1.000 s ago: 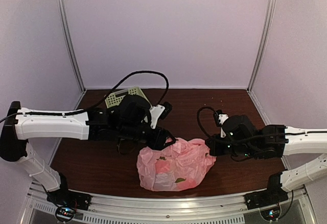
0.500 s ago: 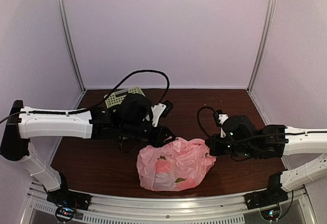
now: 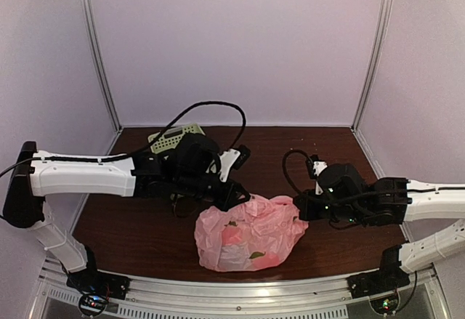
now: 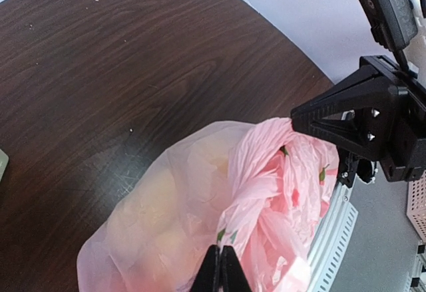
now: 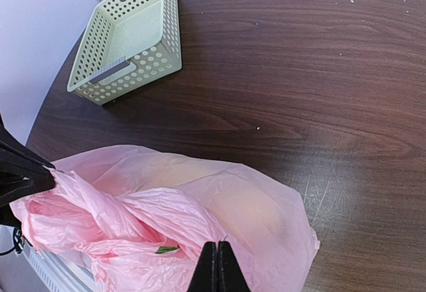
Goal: Untie the knot of the plastic bag and take out the fruit
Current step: Untie the bag handles from the takeout bag.
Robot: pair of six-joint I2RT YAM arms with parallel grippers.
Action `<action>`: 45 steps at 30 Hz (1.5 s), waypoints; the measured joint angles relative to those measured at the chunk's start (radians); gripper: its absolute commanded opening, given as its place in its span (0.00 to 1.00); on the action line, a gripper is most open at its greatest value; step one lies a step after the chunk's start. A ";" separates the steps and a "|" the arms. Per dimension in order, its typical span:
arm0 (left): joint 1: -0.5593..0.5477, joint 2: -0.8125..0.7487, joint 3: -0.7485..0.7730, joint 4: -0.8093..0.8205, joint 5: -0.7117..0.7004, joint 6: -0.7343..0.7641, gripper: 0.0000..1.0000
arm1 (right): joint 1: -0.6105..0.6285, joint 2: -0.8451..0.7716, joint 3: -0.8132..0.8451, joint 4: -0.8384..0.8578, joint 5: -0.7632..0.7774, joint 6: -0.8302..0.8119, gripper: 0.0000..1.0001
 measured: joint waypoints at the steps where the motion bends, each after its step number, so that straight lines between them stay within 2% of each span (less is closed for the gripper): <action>1: 0.001 -0.003 0.002 0.000 -0.005 0.003 0.00 | 0.000 -0.008 0.000 -0.003 0.007 0.007 0.00; 7: 0.018 -0.102 -0.013 0.006 -0.070 0.006 0.00 | -0.002 -0.103 0.000 -0.014 0.065 0.044 0.00; 13: 0.027 -0.240 -0.116 0.085 -0.135 -0.019 0.00 | -0.011 -0.220 -0.061 -0.008 0.115 0.101 0.00; 20: 0.027 -0.247 -0.256 0.179 -0.132 -0.084 0.00 | -0.011 -0.288 -0.172 -0.006 0.097 0.177 0.00; 26: 0.032 -0.293 -0.347 0.230 -0.141 -0.117 0.00 | -0.017 -0.343 -0.202 -0.046 0.098 0.201 0.01; 28: 0.031 -0.309 -0.348 0.246 -0.140 -0.118 0.00 | -0.017 -0.354 -0.200 -0.046 0.098 0.200 0.07; 32: 0.037 -0.340 -0.348 0.252 -0.144 -0.117 0.00 | -0.022 -0.352 -0.175 -0.099 0.117 0.172 0.27; 34: 0.040 -0.348 -0.348 0.253 -0.144 -0.117 0.00 | -0.023 -0.336 -0.138 -0.137 0.128 0.145 0.43; 37: 0.040 -0.351 -0.348 0.257 -0.143 -0.114 0.00 | -0.023 -0.295 -0.053 -0.183 0.140 0.106 0.59; 41: 0.040 -0.352 -0.349 0.265 -0.141 -0.110 0.00 | -0.023 -0.227 0.066 -0.208 0.149 0.039 0.69; 45: 0.040 -0.352 -0.349 0.266 -0.141 -0.106 0.00 | -0.029 -0.143 0.159 -0.213 0.148 -0.025 0.73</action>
